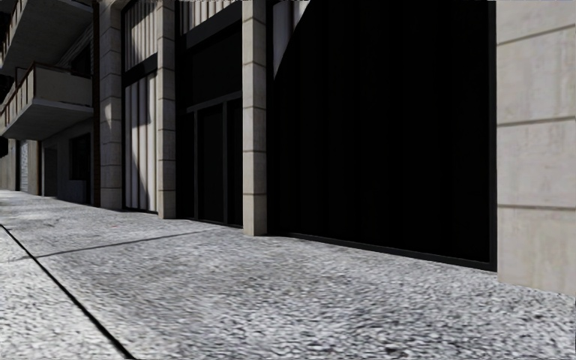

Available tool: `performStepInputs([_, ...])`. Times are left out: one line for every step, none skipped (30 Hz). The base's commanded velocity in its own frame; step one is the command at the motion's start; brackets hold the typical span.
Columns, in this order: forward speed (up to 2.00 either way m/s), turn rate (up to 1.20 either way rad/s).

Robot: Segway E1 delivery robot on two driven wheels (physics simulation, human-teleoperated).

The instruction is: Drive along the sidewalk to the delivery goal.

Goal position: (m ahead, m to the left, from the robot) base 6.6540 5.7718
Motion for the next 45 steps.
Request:
performStepInputs([1.58,0.68])
performStepInputs([1.58,0.68])
performStepInputs([1.58,0.68])
performStepInputs([1.58,0.68])
performStepInputs([1.58,0.68])
performStepInputs([1.59,0.68])
performStepInputs([1.59,0.68])
performStepInputs([1.59,0.68])
performStepInputs([1.59,0.68])
performStepInputs([1.59,0.68])
performStepInputs([1.59,0.68])
performStepInputs([1.59,0.68])
performStepInputs([1.59,0.68])
performStepInputs([1.59,0.68])
performStepInputs([1.59,0.68])
performStepInputs([1.59,0.68])
performStepInputs([1.59,0.68])
performStepInputs([1.59,0.68])
performStepInputs([1.59,0.68])
performStepInputs([1.59,0.68])
performStepInputs([1.59,0.68])
performStepInputs([1.59,0.68])
performStepInputs([1.59,0.68])
performStepInputs([1.59,0.68])
performStepInputs([1.59,0.68])
performStepInputs([1.59,0.68])
performStepInputs([1.59,0.68])
performStepInputs([1.59,0.68])
performStepInputs([1.59,0.68])
performStepInputs([1.59,0.68])
performStepInputs([1.59,0.68])
performStepInputs([1.59,0.68])
performStepInputs([1.59,0.68])
performStepInputs([1.59,0.68])
performStepInputs([1.59,0.68])
performStepInputs([1.59,0.68])
performStepInputs([1.59,0.68])
performStepInputs([1.59,0.68])
performStepInputs([1.59,0.66])
performStepInputs([1.59,0.64])
performStepInputs([1.59,0.63])
performStepInputs([1.59,0.63])
performStepInputs([1.59,0.56])
performStepInputs([1.59,0.57])
performStepInputs([1.59,0.58])
